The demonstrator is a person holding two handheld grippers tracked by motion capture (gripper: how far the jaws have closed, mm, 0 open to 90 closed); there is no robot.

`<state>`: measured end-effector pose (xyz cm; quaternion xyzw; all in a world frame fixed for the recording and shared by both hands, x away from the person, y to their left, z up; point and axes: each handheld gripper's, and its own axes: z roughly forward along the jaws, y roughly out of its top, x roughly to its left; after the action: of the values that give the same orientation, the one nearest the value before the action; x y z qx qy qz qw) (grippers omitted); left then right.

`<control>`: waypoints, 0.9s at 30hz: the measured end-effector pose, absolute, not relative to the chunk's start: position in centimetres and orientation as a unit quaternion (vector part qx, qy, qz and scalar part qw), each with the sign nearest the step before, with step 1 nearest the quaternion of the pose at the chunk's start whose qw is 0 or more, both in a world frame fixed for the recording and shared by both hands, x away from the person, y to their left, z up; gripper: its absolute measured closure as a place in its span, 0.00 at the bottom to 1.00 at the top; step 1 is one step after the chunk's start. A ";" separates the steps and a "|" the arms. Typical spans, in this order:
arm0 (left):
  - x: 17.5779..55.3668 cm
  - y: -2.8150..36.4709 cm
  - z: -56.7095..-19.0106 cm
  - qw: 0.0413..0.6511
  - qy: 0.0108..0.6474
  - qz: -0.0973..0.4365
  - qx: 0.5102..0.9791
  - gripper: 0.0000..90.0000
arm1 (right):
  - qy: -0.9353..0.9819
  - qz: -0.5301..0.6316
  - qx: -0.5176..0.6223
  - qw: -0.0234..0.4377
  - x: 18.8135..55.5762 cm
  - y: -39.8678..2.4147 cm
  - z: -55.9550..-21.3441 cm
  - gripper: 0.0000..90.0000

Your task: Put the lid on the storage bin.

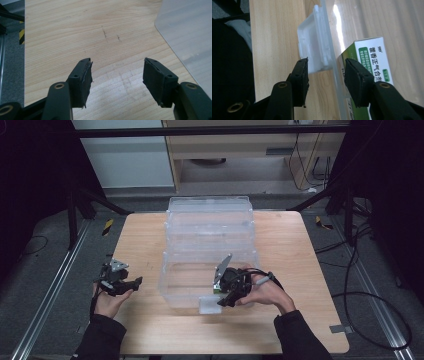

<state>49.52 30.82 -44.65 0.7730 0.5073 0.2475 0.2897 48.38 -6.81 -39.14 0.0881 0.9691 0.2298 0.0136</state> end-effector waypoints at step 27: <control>49.6 30.9 -43.9 0.297 0.499 0.250 0.775 0.44 | 0.978 0.190 0.081 -0.025 49.4 -5.8 -40.7 0.71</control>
<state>49.57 30.88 -43.93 0.7748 0.4994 0.2496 0.2966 49.40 -5.80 -40.70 0.0807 0.9781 0.1901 -0.0254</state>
